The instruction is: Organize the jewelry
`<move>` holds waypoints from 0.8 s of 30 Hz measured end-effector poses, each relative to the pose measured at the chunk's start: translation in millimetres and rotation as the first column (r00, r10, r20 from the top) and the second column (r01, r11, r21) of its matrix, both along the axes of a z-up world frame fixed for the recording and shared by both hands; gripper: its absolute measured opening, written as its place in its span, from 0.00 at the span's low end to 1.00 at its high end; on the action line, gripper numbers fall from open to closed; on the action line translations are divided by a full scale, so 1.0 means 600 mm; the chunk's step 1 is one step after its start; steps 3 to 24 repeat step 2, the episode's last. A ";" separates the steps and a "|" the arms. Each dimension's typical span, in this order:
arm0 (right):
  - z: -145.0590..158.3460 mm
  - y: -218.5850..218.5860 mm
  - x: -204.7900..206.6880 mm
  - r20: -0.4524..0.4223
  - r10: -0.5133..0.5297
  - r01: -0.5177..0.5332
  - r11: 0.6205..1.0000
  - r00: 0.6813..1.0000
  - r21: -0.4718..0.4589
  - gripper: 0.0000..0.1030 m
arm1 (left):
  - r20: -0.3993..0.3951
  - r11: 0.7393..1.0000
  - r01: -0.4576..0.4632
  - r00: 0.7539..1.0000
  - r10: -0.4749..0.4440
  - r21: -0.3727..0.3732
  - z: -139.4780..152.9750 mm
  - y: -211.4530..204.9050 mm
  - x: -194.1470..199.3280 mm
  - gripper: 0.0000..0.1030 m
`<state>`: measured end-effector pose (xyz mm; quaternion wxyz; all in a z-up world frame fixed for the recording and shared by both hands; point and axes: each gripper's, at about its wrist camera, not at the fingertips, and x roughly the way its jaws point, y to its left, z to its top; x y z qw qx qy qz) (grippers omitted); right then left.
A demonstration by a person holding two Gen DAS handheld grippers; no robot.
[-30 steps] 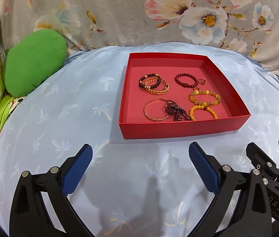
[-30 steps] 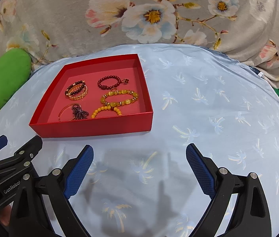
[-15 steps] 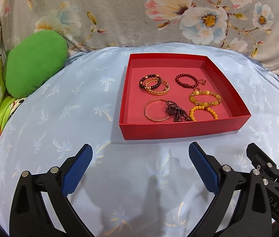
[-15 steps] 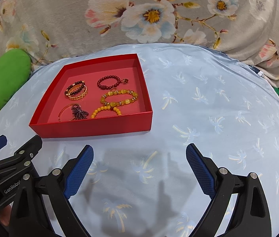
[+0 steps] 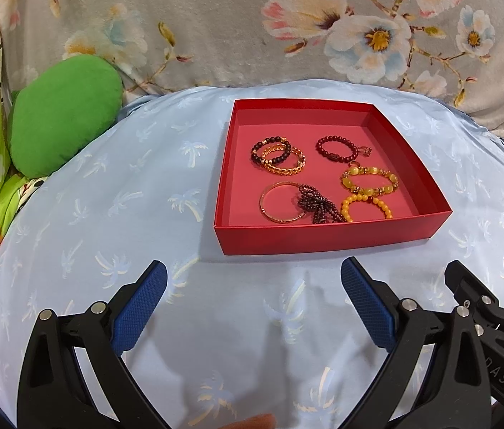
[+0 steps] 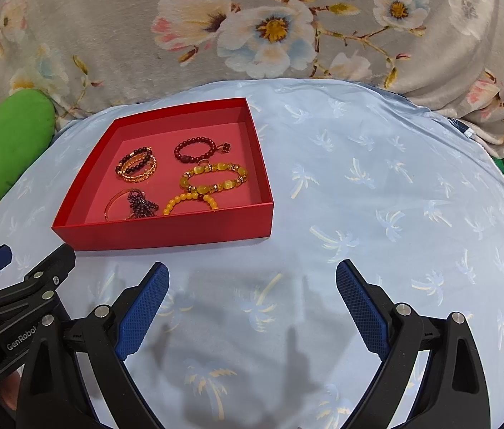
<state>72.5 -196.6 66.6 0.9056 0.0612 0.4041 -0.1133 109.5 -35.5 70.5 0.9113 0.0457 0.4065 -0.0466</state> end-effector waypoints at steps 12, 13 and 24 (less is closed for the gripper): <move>0.000 0.000 0.000 -0.001 0.000 0.000 1.000 1.000 -0.001 0.88 | -0.003 1.000 0.001 1.000 -0.001 -0.001 0.000 0.000 0.001 0.91; 0.000 0.000 0.000 -0.001 0.000 0.000 1.000 1.000 -0.001 0.88 | -0.003 1.000 0.001 1.000 -0.001 -0.001 0.000 0.000 0.001 0.91; 0.000 0.000 0.000 -0.001 0.000 0.000 1.000 1.000 -0.001 0.88 | -0.003 1.000 0.001 1.000 -0.001 -0.001 0.000 0.000 0.001 0.91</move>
